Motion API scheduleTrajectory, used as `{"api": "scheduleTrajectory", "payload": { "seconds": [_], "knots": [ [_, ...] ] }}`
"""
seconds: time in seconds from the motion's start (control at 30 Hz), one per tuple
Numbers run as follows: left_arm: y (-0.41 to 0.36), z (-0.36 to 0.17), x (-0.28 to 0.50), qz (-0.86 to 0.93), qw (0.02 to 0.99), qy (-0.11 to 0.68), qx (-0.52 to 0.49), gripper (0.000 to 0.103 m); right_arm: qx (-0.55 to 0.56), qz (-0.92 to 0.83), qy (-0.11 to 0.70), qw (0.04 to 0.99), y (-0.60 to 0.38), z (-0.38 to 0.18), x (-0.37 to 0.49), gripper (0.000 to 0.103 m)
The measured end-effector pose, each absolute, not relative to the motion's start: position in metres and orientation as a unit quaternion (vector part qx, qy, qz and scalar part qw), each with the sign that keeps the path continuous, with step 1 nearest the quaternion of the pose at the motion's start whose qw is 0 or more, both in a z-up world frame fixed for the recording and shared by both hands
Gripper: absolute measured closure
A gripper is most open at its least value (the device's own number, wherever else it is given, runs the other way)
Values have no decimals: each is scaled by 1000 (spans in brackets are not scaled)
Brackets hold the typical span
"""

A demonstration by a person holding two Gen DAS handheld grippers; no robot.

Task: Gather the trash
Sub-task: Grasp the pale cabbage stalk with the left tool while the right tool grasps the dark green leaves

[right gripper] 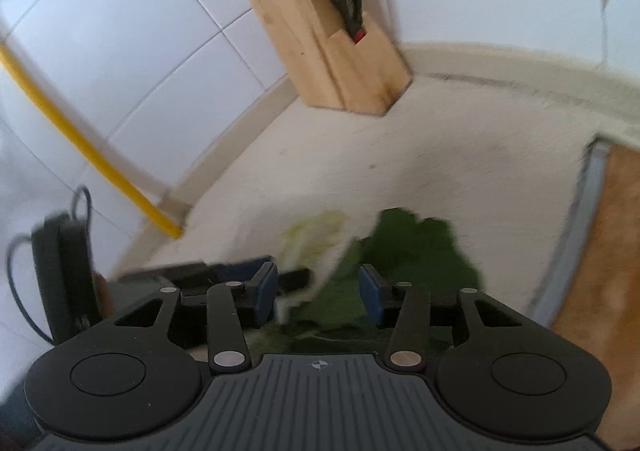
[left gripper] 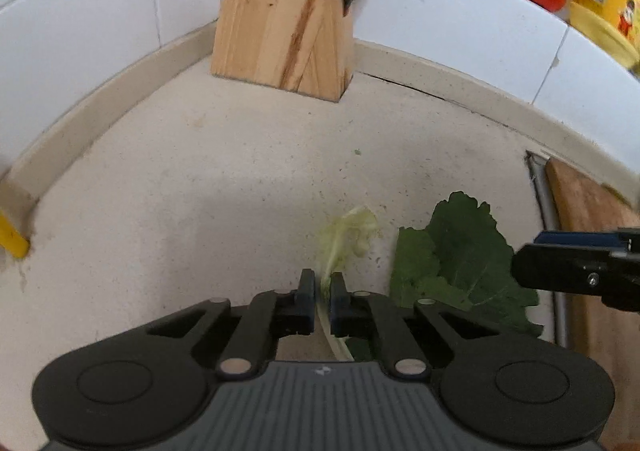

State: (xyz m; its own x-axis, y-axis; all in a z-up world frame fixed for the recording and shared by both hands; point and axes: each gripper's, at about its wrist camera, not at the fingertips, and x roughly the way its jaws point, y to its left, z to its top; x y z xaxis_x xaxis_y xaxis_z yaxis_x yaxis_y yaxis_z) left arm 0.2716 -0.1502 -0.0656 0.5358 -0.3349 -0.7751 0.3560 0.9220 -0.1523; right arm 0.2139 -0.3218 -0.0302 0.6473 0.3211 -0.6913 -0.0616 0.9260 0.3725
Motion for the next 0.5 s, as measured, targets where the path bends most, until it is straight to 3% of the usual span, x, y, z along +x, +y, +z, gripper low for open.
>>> {"api": "scheduleTrajectory", "payload": {
  "seconds": [0.37, 0.5],
  "knots": [
    [-56, -45, 235, -158, 887, 429, -68, 101, 181, 120, 439, 872, -328, -40, 202, 48],
    [-34, -42, 217, -145, 889, 425, -86, 102, 142, 127, 455, 870, -307, -39, 191, 36]
  ]
}}
